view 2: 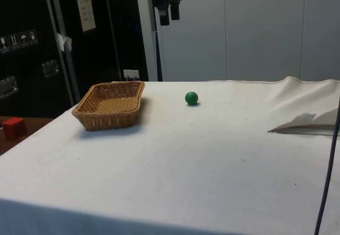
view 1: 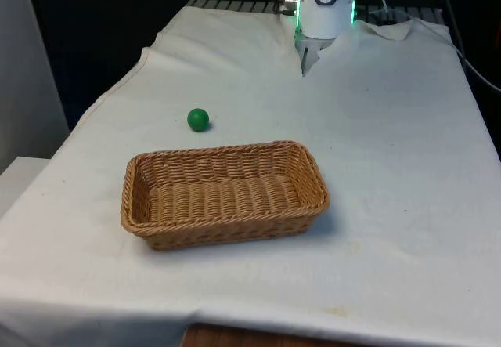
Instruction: Pick up the ball and place it into the basket.
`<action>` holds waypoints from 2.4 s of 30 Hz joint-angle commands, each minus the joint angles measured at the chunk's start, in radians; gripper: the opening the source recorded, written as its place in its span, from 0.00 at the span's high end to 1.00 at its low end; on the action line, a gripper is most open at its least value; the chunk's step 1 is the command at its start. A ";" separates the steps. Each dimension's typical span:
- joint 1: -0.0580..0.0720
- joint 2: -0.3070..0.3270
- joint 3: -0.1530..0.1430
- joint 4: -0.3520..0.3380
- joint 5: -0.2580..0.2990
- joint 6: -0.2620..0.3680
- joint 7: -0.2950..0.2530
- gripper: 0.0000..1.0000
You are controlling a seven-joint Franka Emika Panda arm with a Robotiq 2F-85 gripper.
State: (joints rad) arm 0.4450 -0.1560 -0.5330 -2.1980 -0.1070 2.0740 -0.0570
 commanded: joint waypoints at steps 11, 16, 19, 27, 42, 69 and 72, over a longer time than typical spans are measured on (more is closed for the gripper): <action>-0.003 0.001 -0.023 0.000 -0.007 0.011 -0.016 0.00; -0.005 0.009 -0.052 -0.005 -0.005 0.039 -0.048 0.00; -0.006 0.012 -0.066 -0.005 -0.002 0.046 -0.064 0.00; -0.005 0.022 -0.106 -0.005 0.002 0.066 -0.108 0.00; -0.006 0.048 -0.167 -0.007 0.008 0.101 -0.172 0.00; -0.010 0.188 -0.278 -0.005 0.098 0.226 -0.323 0.00; -0.008 0.199 -0.285 -0.003 0.098 0.228 -0.325 0.00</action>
State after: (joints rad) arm 0.4370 0.0490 -0.8220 -2.2010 0.0000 2.3050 -0.3910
